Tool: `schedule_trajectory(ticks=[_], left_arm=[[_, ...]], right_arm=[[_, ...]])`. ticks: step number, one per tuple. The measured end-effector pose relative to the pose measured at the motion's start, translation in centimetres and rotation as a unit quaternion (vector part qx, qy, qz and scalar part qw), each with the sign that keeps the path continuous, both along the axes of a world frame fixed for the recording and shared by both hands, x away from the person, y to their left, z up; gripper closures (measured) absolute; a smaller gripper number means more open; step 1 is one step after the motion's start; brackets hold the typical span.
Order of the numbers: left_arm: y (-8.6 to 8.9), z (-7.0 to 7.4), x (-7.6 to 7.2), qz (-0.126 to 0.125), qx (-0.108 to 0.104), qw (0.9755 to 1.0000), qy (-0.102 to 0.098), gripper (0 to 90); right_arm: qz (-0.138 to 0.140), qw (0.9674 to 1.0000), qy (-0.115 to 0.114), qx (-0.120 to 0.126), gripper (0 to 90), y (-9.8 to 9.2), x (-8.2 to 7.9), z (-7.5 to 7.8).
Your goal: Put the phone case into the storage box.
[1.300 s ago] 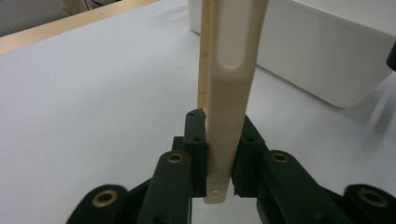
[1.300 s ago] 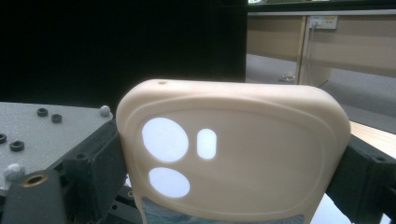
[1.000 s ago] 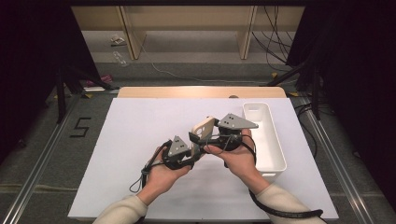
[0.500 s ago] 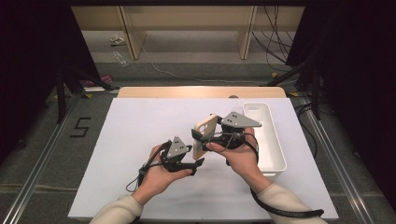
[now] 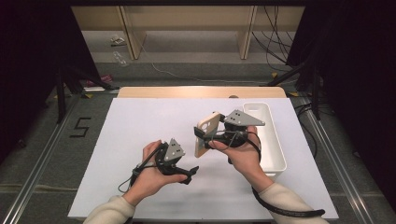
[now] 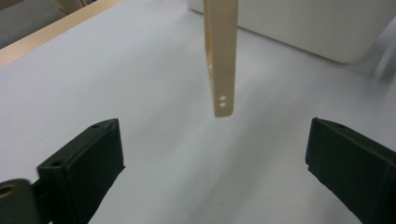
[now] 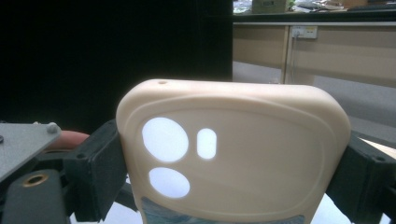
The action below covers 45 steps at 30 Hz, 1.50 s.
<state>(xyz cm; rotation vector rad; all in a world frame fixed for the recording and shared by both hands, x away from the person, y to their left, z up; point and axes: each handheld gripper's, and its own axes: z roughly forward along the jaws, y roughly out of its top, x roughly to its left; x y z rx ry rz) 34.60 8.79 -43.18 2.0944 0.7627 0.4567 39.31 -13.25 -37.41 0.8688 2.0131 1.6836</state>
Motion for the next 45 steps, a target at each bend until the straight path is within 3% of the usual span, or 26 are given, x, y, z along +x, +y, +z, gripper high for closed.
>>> schedule_trajectory(ticks=[11,19,45], left_arm=[[2.2,0.0,-0.4,0.009,0.004,0.9999,-0.001,0.0],[2.9,0.0,-0.8,-0.003,0.005,1.0000,-0.006,0.0],[5.2,-0.3,-1.8,0.015,0.003,0.9999,0.000,0.4]], right_arm=[[-0.007,1.0000,0.000,0.001,12.4,-0.4,0.1,0.3],[-0.016,0.9998,-0.006,0.005,12.4,-1.0,0.3,0.7],[-0.053,0.9983,-0.017,0.018,12.4,-3.3,1.1,2.2]])
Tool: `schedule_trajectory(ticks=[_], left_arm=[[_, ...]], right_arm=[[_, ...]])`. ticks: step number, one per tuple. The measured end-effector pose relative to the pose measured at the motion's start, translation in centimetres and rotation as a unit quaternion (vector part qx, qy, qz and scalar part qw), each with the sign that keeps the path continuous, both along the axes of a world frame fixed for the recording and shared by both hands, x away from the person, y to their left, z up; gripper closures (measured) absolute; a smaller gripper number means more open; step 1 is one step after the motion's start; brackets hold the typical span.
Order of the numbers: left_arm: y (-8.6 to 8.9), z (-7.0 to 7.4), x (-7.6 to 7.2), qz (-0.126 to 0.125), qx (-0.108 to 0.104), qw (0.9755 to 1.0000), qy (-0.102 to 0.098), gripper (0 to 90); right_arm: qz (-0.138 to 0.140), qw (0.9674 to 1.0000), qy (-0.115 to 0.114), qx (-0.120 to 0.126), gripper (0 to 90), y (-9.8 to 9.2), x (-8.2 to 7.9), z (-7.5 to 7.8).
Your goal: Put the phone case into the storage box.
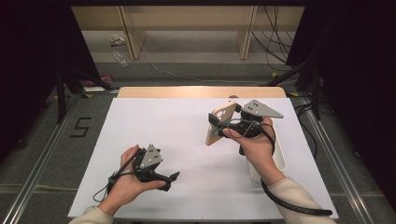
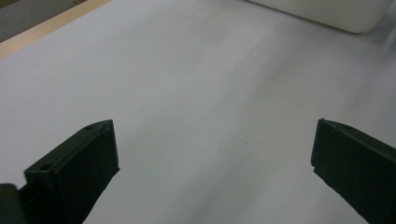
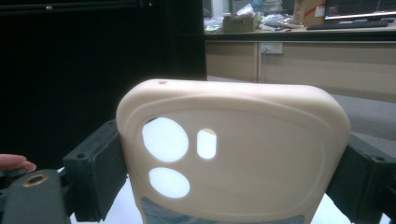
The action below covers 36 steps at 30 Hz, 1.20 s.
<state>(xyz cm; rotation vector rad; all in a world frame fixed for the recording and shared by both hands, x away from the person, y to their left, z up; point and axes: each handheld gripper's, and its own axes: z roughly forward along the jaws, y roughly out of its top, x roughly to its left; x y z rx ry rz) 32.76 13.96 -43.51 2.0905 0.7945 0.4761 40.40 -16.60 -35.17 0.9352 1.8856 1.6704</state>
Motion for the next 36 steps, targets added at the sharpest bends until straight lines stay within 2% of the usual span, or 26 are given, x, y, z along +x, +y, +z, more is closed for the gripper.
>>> schedule_trajectory(ticks=[36], left_arm=[[1.1,-0.4,-0.3,0.010,0.003,0.9999,0.000,0.6]], right_arm=[[-0.047,0.9988,-0.008,0.012,12.5,-2.9,0.8,1.3]])
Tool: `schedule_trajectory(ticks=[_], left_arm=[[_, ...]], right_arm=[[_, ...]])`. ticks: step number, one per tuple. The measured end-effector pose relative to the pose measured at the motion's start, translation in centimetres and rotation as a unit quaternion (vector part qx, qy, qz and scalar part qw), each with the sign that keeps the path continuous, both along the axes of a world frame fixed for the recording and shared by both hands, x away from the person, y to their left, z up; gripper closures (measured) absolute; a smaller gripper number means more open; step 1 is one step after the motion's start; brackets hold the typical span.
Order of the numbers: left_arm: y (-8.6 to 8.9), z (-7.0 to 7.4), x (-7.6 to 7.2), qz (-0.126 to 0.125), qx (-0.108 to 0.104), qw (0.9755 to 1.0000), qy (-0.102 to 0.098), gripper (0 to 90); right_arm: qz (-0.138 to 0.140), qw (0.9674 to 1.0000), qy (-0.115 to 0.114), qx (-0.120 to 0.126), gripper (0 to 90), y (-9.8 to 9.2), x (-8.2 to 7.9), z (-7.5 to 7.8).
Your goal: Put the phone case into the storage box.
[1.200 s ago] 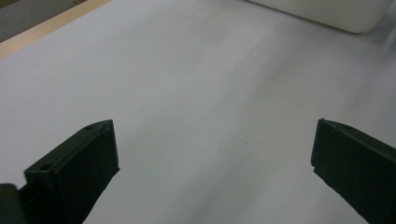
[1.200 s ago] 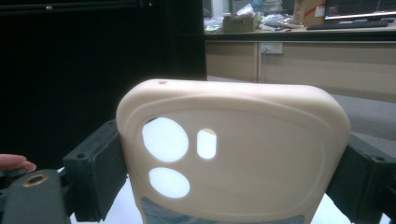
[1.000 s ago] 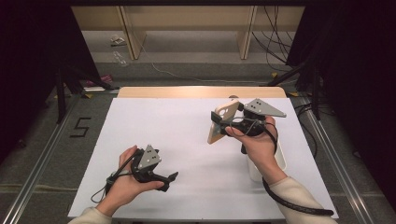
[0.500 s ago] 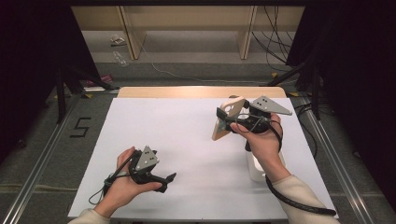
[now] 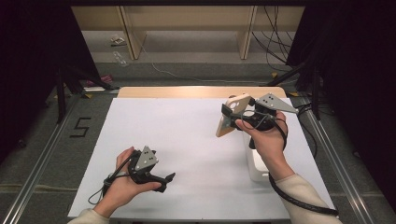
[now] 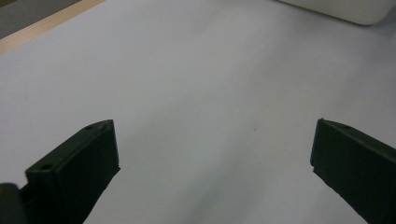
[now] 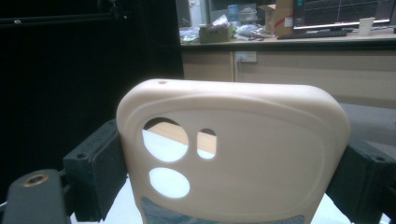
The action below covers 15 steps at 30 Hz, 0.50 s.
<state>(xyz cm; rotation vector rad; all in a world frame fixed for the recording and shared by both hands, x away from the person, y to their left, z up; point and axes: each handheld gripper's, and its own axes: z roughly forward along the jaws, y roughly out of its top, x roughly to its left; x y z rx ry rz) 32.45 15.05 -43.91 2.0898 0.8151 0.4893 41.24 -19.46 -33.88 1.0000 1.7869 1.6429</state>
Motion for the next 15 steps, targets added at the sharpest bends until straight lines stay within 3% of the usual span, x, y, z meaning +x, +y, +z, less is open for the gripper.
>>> schedule_trajectory(ticks=[15], left_arm=[[0.09,-0.15,0.10,0.003,0.000,1.0000,0.002,0.7]], right_arm=[[-0.012,0.9999,-0.004,0.007,12.5,-0.79,0.11,0.49]])
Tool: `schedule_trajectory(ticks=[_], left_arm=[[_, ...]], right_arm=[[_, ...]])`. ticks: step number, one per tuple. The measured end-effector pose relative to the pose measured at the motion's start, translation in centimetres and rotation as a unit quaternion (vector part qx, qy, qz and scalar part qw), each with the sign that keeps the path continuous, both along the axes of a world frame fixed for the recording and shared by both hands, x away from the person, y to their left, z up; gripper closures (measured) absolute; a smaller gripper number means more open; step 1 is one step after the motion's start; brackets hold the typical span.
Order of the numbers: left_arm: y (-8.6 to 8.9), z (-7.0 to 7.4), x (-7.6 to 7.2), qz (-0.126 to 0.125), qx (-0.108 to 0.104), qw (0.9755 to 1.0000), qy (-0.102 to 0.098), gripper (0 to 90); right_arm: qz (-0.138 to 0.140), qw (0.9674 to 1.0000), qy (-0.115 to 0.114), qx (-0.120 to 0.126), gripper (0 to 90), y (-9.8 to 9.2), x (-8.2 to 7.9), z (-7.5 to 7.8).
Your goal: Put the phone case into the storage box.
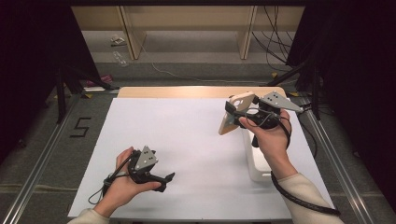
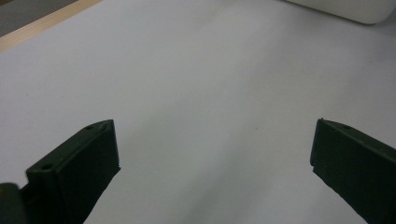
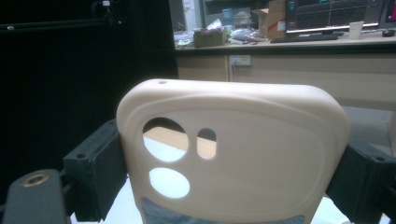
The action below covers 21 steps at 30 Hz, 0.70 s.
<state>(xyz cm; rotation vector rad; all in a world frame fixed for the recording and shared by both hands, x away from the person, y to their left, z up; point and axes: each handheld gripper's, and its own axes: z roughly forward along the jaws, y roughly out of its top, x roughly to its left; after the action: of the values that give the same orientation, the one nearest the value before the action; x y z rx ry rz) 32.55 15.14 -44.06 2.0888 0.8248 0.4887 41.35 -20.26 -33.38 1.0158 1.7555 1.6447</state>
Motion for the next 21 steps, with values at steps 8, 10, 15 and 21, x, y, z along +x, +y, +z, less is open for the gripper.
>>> schedule_trajectory(ticks=[8,10,15,21], left_arm=[[0.0,0.0,0.0,-0.001,0.002,1.0000,0.001,0.7],[0.1,0.0,0.1,0.000,0.002,1.0000,0.001,0.7],[0.1,-0.1,0.1,0.003,0.000,1.0000,0.002,0.7],[0.1,-0.1,0.1,0.003,0.000,1.0000,0.002,0.7]], right_arm=[[-0.008,1.0000,-0.004,0.004,12.5,-0.6,0.0,0.4],[-0.011,0.9999,-0.005,0.006,12.5,-0.8,0.1,0.5],[-0.017,0.9998,-0.006,0.007,12.5,-1.1,0.2,0.6],[-0.021,0.9997,-0.007,0.007,12.5,-1.3,0.2,0.7]])
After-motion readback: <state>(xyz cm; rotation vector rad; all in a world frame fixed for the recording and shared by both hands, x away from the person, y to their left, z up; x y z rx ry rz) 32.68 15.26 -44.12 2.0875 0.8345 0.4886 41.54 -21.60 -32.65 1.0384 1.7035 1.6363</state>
